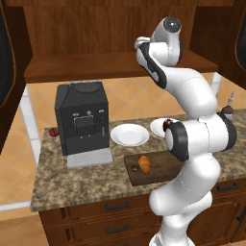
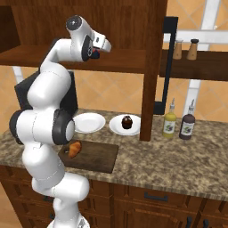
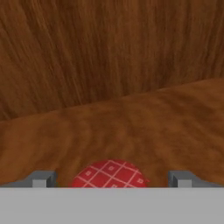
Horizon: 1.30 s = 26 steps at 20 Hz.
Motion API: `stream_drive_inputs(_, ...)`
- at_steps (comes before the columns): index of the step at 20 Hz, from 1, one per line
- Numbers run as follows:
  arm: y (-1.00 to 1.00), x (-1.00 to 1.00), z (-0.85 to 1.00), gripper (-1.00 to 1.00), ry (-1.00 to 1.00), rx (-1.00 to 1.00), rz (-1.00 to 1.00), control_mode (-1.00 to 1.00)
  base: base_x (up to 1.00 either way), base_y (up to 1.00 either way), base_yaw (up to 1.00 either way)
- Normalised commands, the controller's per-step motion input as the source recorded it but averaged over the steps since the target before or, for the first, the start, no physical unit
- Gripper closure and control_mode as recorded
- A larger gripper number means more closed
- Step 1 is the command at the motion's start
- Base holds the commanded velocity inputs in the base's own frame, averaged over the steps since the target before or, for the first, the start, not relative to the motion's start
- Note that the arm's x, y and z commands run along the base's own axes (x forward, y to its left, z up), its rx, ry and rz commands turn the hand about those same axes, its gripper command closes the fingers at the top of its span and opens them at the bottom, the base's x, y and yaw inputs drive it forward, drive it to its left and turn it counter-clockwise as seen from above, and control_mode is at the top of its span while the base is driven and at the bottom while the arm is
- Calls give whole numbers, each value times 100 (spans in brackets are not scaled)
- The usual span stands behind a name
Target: From the different types of pastries on the counter, select a croissant and place it on the cutting board. Then retrieve a jar of jam from the cabinet and place it alongside the croissant on the cutting board.
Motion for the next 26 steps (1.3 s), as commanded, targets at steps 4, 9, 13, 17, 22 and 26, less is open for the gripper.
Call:
stream_drive_inputs(4, 22, 0, -21, 100, 0, 11, 0, -100, 0, 0, 0)
stream_drive_inputs(9, 0, 0, -4, 100, 0, 5, 0, -100, 0, 0, 0)
stream_drive_inputs(13, 0, -2, 0, 100, 0, 1, 0, -100, 0, 0, 0)
stream_drive_inputs(17, 0, -32, 0, 100, -2, 0, 0, -100, 0, 0, 0)
stream_drive_inputs(22, 0, -55, 0, 100, -5, 0, 3, -100, 0, 0, 0)
stream_drive_inputs(26, -2, -65, 14, 100, -9, 0, 6, -100, 0, 0, 0)
